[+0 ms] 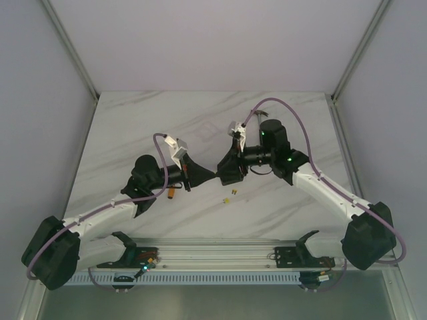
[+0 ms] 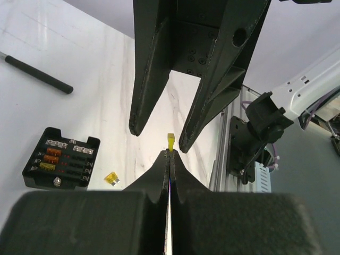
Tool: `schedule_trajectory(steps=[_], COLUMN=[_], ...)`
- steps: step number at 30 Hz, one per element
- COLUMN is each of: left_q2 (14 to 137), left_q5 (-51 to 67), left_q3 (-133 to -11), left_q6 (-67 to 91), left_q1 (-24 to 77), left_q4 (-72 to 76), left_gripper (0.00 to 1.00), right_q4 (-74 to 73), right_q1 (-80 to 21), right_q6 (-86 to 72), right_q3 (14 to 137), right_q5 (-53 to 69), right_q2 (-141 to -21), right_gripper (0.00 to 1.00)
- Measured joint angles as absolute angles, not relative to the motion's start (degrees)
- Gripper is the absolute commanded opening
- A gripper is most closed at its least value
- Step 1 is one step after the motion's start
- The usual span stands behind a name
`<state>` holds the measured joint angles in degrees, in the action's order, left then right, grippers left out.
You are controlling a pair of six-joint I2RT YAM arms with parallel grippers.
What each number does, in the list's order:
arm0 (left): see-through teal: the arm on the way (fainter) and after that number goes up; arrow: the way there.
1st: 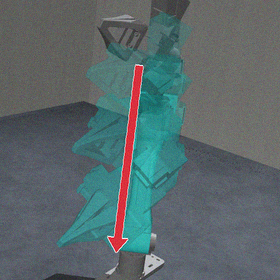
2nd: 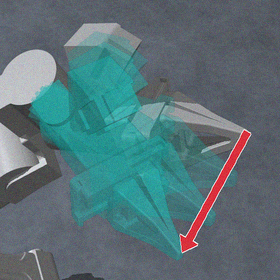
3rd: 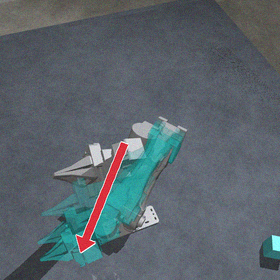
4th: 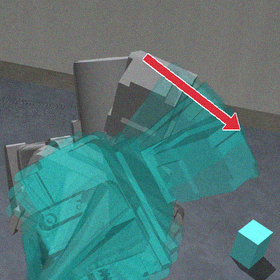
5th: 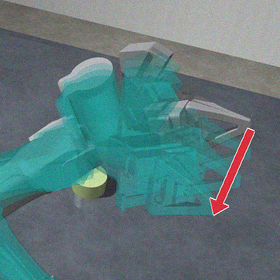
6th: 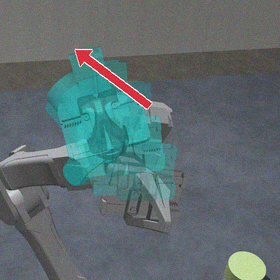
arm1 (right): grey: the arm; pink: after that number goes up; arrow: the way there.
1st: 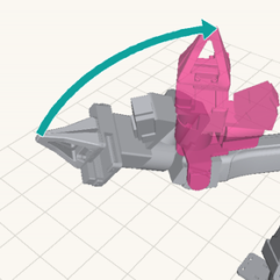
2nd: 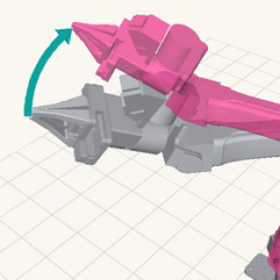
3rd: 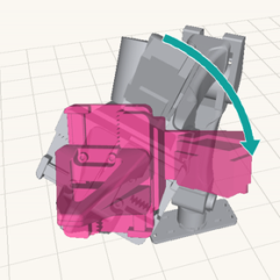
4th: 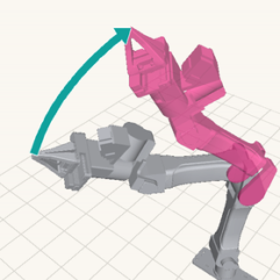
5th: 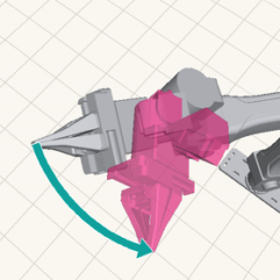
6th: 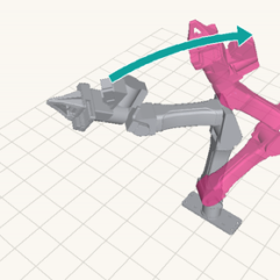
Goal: Snap on the fuse box
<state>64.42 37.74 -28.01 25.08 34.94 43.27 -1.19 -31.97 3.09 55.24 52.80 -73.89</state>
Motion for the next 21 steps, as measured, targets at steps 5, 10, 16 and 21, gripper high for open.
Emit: schedule_trajectory(steps=[5, 10, 16, 21], left_q2=[64.4, 64.5, 65.7, 66.4], left_q5=[39.1, 39.7, 40.1, 40.7], left_q3=[-28.1, -28.1, -28.1, -28.2], left_q6=[25.2, 25.5, 26.1, 26.6], left_q1=[34.9, 34.9, 34.9, 34.9], left_q4=[43.4, 43.8, 44.4, 44.9], left_gripper=[0.00, 0.00, 0.00, 0.00], right_q4=[-1.6, -2.2, -2.4, -2.5], right_q1=[-31.8, -31.7, -31.3, -31.2], right_q6=[4.4, 5.2, 5.9, 6.3], right_q3=[55.3, 55.3, 55.3, 55.3], right_q5=[56.6, 58.3, 59.4, 59.8], right_q2=[-73.9, -73.9, -73.9, -73.9], right_gripper=[0.39, 0.31, 0.23, 0.14])
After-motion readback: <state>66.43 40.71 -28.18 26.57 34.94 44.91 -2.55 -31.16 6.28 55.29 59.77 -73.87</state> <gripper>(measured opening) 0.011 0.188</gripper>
